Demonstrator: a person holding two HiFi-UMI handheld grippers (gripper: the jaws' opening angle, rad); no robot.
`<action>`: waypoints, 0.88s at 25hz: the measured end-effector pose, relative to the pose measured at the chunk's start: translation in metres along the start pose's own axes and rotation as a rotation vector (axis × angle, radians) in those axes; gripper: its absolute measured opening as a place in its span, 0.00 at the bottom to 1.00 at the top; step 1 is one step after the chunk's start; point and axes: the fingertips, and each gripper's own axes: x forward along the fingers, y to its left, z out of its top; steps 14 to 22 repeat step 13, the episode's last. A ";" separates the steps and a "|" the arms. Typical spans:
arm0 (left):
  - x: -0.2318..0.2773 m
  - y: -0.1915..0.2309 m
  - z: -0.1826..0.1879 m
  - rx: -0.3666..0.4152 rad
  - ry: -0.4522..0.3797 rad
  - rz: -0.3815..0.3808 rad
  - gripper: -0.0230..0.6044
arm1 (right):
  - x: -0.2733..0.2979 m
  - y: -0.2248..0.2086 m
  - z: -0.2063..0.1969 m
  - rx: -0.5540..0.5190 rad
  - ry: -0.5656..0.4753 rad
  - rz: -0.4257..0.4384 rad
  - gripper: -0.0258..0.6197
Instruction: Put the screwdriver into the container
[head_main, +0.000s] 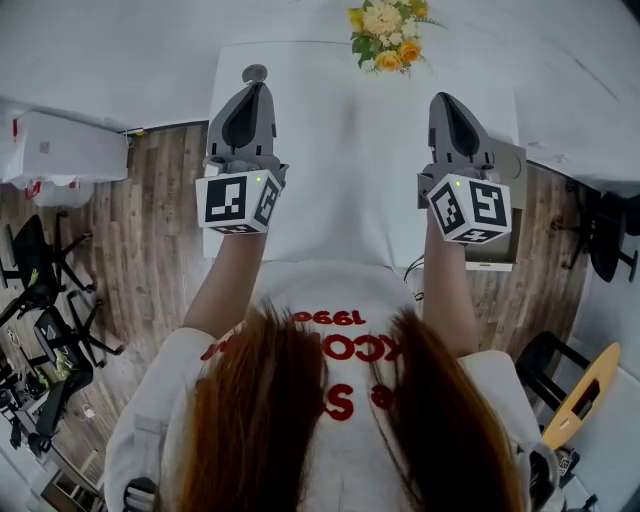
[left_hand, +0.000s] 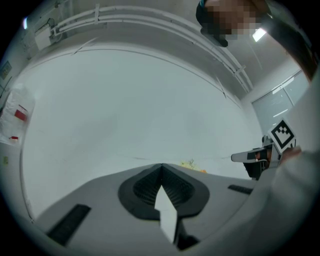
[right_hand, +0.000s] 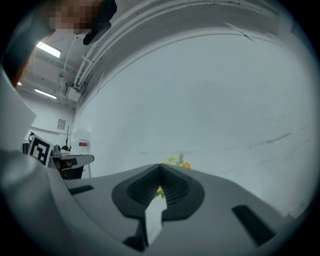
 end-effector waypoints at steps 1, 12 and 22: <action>0.001 0.000 0.001 -0.001 -0.001 0.000 0.05 | 0.001 0.000 0.001 0.000 -0.002 0.000 0.05; 0.003 -0.001 0.003 0.000 -0.006 -0.015 0.05 | 0.003 0.006 0.005 -0.005 -0.015 0.003 0.05; 0.003 -0.002 0.003 0.001 -0.006 -0.017 0.05 | 0.003 0.006 0.006 -0.006 -0.015 0.004 0.05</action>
